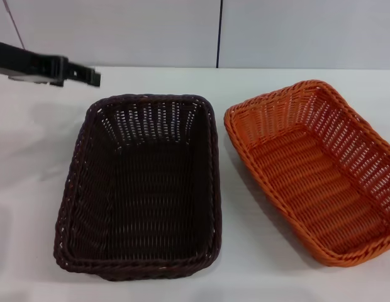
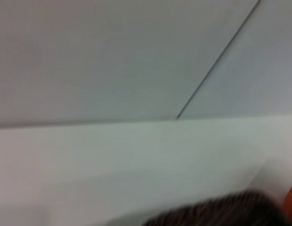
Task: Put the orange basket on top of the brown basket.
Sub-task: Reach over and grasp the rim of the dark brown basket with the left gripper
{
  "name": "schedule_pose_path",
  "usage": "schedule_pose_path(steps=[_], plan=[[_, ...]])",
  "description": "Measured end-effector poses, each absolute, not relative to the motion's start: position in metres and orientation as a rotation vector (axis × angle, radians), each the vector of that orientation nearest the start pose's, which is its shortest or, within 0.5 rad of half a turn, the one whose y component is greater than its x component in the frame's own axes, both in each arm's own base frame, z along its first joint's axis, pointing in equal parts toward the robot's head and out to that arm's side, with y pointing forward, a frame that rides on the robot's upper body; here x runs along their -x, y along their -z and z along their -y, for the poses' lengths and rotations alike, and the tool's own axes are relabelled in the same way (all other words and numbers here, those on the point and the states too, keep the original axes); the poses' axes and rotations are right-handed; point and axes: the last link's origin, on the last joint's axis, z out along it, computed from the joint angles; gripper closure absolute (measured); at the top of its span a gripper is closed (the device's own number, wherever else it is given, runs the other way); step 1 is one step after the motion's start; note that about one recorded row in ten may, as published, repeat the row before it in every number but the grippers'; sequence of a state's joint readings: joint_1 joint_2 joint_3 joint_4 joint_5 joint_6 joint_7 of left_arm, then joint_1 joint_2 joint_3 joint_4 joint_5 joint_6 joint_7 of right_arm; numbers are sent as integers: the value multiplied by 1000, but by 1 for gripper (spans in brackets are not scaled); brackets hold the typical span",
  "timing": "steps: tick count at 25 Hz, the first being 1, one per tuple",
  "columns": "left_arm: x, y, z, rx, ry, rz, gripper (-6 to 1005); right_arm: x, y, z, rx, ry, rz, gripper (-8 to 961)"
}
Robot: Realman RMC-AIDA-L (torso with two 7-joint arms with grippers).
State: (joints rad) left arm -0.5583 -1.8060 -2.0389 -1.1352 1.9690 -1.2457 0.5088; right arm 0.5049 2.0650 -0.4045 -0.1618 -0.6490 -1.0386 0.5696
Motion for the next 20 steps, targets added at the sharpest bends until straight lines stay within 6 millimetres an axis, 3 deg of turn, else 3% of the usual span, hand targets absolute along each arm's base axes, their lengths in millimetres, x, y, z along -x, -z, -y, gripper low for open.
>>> schedule_pose_path(steps=[1, 2, 5, 6, 10, 20], plan=[[192, -121, -405, 2189, 183, 1301, 155, -383, -84, -354, 1093, -863, -830, 121], [186, -117, -400, 2164, 87, 1291, 156, -383, -84, -354, 1093, -863, -830, 121], [186, -117, -400, 2164, 87, 1291, 158, -383, -85, -354, 1092, -861, -829, 121], [182, -107, -392, 2120, -50, 1288, 159, -383, -86, -355, 1092, -861, -827, 121], [182, -99, -389, 2102, -99, 1295, 159, -383, -87, -355, 1093, -862, -825, 122], [209, -74, -375, 2071, -200, 1413, 159, -383, -87, -356, 1102, -859, -823, 121]])
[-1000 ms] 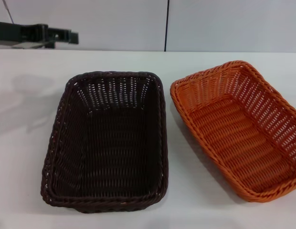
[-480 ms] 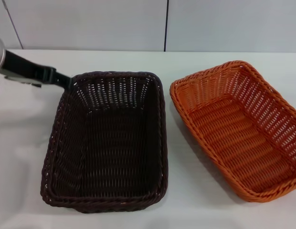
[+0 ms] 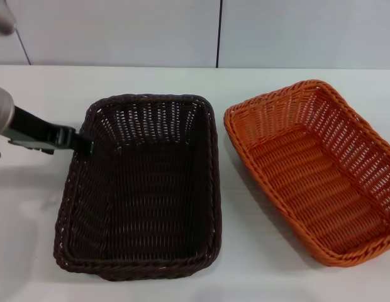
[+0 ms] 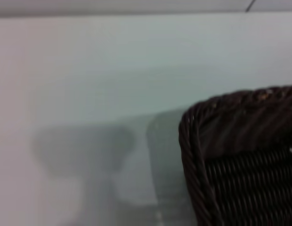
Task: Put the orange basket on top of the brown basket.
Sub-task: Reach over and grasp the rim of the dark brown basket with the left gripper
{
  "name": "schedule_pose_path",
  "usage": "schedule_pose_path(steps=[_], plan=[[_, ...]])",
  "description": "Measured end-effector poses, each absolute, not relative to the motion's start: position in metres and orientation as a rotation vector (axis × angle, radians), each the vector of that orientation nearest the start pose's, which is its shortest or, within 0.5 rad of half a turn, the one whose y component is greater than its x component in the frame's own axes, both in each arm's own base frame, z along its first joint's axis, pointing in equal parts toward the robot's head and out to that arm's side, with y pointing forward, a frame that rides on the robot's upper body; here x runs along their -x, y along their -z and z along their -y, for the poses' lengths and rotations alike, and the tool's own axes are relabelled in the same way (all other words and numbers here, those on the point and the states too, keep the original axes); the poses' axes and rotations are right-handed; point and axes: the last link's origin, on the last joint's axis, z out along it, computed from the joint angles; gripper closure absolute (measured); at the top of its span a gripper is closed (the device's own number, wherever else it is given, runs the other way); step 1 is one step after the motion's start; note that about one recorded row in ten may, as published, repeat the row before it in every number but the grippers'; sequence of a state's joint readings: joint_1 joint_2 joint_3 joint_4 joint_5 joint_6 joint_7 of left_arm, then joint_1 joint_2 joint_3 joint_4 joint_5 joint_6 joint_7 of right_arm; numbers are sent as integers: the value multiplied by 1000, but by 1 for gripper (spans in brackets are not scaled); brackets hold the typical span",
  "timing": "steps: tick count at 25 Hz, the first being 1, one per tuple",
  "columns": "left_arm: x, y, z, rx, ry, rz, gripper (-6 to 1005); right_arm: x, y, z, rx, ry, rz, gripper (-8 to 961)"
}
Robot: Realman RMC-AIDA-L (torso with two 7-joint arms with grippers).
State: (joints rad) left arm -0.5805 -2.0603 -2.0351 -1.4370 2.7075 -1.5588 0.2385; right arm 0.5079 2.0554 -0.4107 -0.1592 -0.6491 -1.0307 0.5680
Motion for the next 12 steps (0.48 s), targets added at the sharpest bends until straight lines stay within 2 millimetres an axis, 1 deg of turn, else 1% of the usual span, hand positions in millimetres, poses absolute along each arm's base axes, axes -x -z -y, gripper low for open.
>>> schedule_pose_path(steps=[4, 12], plan=[[214, -62, -374, 2089, -220, 1446, 159, -380, -86, -359, 1113, -861, -820, 121], [218, -52, -374, 2105, -254, 1465, 158, -381, -84, -360, 1118, -852, -833, 122]])
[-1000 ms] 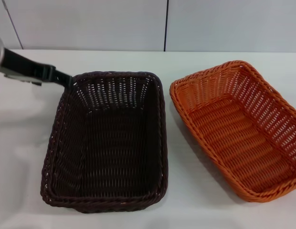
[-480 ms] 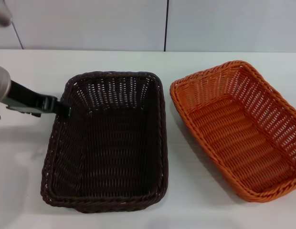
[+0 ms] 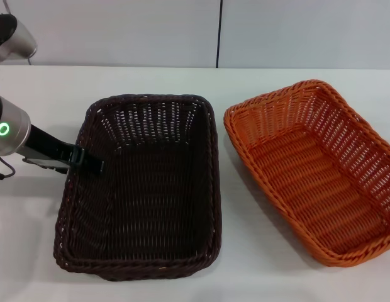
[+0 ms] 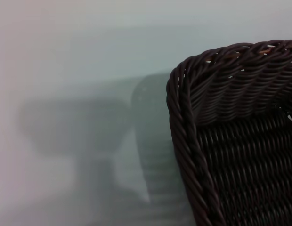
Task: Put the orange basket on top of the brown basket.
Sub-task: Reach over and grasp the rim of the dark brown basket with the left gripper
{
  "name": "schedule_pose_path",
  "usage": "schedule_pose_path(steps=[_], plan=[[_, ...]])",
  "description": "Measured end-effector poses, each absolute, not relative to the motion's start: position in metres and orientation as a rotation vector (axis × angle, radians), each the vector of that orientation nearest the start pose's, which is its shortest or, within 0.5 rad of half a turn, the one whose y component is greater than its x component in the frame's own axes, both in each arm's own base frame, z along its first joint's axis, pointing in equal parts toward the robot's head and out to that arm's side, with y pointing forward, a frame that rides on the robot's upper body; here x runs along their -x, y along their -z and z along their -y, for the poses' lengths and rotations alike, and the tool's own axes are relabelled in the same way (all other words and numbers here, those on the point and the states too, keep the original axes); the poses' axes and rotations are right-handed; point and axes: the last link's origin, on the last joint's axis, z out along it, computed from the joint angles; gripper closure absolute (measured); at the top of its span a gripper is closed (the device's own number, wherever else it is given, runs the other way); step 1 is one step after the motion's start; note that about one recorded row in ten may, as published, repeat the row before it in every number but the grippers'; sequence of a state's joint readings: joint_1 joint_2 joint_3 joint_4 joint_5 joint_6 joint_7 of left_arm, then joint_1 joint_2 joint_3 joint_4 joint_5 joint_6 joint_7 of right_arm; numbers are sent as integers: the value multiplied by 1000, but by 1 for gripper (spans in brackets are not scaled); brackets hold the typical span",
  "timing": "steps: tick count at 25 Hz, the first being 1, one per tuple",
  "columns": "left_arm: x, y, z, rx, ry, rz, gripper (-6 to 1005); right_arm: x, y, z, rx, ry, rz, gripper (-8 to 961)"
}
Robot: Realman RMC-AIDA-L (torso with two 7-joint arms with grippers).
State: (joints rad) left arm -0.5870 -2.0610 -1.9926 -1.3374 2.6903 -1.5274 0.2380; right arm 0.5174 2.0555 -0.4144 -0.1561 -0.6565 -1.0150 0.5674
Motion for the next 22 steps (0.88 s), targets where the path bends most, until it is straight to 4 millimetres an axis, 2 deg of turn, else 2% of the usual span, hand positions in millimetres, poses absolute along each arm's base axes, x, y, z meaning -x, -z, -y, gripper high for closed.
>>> schedule_pose_path(steps=[4, 6, 11, 19, 22], plan=[[218, -51, -374, 2113, -258, 1458, 158, -381, -83, -360, 1118, -846, -840, 122], [218, -51, -374, 2115, -257, 1454, 294, -382, -82, -360, 1118, -841, -845, 122], [220, -52, -373, 2115, -261, 1456, 536, -383, -82, -361, 1118, -836, -852, 121], [221, -55, -373, 2115, -260, 1452, 758, -383, -82, -361, 1118, -834, -854, 121], [220, -56, -373, 2123, -260, 1437, 768, -384, -82, -361, 1118, -833, -855, 122]])
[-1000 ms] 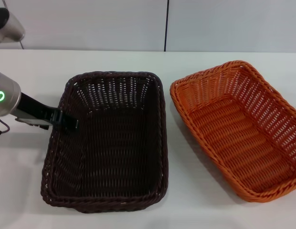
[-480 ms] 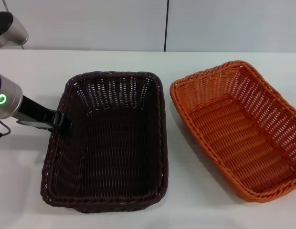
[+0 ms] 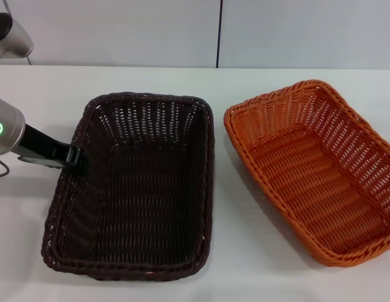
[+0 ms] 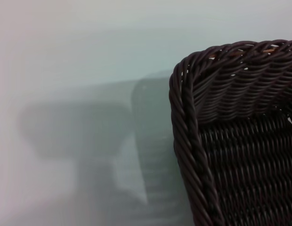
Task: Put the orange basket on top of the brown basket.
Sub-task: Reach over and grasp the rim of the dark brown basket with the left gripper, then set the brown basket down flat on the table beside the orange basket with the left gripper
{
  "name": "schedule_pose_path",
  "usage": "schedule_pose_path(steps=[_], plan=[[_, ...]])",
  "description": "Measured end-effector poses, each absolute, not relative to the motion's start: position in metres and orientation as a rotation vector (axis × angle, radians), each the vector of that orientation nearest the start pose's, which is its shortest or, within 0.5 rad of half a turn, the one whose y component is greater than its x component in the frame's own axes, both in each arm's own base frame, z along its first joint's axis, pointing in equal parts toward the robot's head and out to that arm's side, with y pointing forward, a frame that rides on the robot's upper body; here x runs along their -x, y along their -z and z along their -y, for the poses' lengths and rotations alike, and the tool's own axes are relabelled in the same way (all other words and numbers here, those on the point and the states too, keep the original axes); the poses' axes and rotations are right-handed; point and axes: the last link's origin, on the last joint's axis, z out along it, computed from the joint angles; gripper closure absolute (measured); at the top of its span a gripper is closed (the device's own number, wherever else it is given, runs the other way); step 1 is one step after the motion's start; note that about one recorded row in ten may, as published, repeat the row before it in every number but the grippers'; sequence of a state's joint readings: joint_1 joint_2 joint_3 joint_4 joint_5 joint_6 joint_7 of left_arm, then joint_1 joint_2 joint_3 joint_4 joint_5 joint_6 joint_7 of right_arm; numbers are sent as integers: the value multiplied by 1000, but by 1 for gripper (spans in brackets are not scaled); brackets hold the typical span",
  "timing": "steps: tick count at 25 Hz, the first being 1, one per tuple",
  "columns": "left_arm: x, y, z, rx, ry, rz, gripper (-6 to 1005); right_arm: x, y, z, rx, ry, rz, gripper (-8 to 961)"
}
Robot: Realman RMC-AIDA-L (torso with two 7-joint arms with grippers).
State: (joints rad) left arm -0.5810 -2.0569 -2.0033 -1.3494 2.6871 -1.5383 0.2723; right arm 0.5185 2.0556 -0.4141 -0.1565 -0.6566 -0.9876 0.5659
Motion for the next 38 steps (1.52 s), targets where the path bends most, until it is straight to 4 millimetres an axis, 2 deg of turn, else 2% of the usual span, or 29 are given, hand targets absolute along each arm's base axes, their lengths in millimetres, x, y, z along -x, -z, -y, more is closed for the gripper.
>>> schedule_pose_path(steps=[4, 7, 9, 11, 13, 16, 21, 24, 29, 38], plan=[[219, -57, -373, 2127, -261, 1431, 779, -384, -80, -360, 1117, -828, -863, 122], [207, -70, -372, 2178, -193, 1375, 783, -384, -79, -360, 1118, -827, -867, 121], [207, -70, -372, 2178, -193, 1375, 786, -384, -79, -360, 1118, -827, -868, 121], [194, -89, -369, 2217, -116, 1324, 789, -384, -79, -360, 1118, -827, -868, 121], [190, -98, -368, 2233, -103, 1289, 792, -384, -79, -360, 1118, -827, -868, 121], [185, -108, -367, 2259, -110, 1238, 796, -384, -78, -360, 1118, -828, -870, 122], [179, -113, -365, 2327, -165, 1165, 801, -384, -78, -360, 1118, -828, -871, 122], [168, -103, -367, 2467, -227, 1071, 789, -384, -78, -360, 1116, -828, -871, 122], [164, -79, -378, 2598, -303, 1072, 770, -386, -78, -359, 1108, -828, -874, 121], [151, -43, -396, 2710, -320, 1074, 735, -388, -77, -356, 1109, -820, -879, 122]])
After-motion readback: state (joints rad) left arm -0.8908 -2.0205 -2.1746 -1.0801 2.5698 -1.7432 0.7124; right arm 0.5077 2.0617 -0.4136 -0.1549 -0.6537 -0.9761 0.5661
